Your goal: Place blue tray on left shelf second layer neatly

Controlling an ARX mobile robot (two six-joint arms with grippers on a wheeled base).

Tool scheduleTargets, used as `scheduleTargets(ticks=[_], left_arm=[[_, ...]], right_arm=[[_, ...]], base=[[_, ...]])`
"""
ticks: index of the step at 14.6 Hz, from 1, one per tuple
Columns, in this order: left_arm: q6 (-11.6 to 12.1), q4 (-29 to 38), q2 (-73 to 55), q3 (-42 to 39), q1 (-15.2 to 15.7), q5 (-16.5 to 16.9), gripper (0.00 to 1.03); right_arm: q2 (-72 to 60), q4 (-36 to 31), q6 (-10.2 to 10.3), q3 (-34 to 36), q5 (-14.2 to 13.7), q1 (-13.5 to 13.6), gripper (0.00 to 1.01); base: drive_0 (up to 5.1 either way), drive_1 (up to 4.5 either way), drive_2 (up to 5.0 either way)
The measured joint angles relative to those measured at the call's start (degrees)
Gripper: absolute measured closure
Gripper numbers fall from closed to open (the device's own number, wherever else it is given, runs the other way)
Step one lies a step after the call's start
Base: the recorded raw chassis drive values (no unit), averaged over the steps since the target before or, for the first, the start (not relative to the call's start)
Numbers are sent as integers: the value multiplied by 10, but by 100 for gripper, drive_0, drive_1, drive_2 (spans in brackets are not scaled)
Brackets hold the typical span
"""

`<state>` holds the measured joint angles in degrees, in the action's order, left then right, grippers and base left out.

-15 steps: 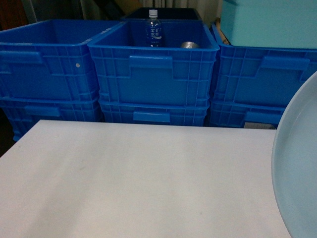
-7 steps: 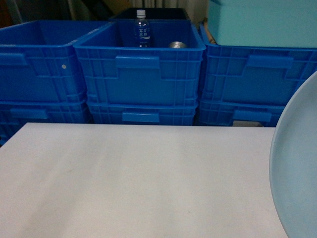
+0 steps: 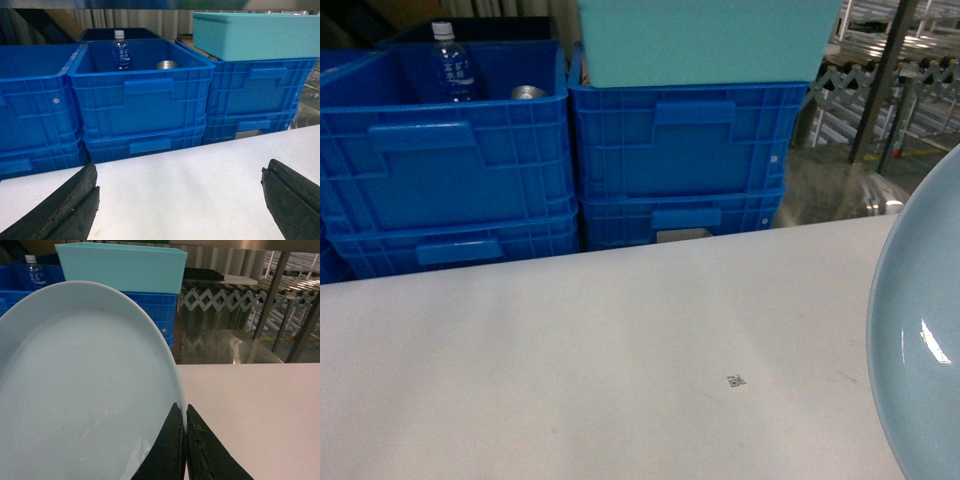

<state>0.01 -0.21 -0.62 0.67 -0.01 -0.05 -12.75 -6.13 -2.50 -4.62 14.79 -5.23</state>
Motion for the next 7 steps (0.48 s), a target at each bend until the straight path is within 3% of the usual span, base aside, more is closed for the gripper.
scheduleTargets(ticks=[7], left_arm=[[0, 0, 0, 0, 0, 0, 5]], right_arm=[[0, 0, 0, 0, 0, 0, 99]], base=[[-166, -166, -166]])
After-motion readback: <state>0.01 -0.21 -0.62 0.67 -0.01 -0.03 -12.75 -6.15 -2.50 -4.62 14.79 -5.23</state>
